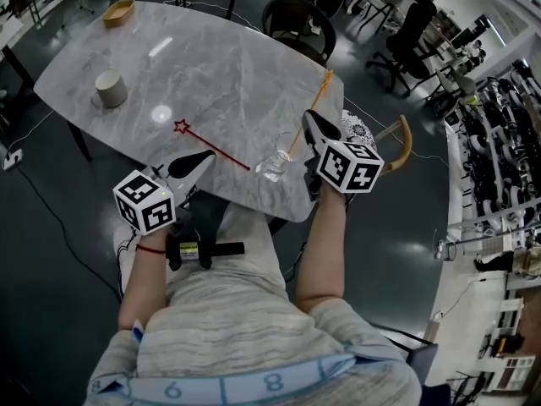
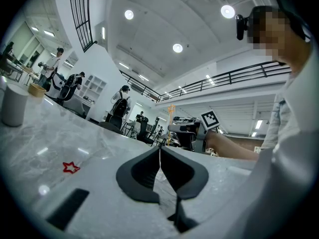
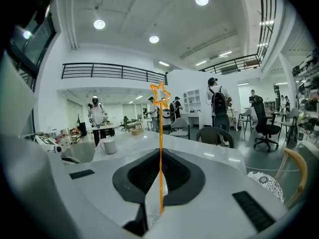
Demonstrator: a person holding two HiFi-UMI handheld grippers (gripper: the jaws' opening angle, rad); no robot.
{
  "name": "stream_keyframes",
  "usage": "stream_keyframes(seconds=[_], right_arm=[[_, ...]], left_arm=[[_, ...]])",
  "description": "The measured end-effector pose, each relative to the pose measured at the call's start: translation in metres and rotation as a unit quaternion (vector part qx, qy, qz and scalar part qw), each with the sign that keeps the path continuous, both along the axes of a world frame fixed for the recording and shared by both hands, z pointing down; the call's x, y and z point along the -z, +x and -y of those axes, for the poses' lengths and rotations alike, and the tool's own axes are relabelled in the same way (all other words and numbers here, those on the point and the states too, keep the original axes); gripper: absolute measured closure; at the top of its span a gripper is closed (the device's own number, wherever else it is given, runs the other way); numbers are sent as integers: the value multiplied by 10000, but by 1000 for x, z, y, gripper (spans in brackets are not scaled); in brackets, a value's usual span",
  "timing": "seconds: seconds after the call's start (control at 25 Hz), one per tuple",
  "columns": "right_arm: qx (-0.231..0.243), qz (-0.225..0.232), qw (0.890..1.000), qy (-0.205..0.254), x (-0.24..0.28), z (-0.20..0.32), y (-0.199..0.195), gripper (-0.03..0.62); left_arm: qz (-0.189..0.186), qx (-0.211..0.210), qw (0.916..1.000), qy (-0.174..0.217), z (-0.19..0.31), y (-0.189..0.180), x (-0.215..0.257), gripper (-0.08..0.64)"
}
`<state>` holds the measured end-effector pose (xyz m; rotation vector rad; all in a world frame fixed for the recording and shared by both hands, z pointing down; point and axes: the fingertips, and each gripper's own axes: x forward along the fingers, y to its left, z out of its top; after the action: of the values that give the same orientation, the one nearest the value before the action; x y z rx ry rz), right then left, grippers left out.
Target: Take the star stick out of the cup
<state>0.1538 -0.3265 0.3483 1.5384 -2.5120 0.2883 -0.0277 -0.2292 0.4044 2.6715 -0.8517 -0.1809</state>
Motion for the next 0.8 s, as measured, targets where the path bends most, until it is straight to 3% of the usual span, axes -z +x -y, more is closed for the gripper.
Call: stream_keyframes(seconds=[0.4, 0.56, 0.68, 0.8], right_arm=[[398, -815, 9952, 359, 33, 0, -43, 575], [602, -1374, 9877, 443, 32, 1, -68, 575], [797, -2168, 9703, 718, 31, 1, -95, 575], [1105, -3201, 9338, 1155, 28, -3, -129, 576]], left_arm=[[-51, 78, 10000, 0, -1, -8, 0, 541], [-83, 131, 9999, -25, 0, -14, -3, 541], [-98, 176, 9998, -44, 0, -19, -4, 541], [-118, 223, 9997, -50, -2, -24, -4, 541]])
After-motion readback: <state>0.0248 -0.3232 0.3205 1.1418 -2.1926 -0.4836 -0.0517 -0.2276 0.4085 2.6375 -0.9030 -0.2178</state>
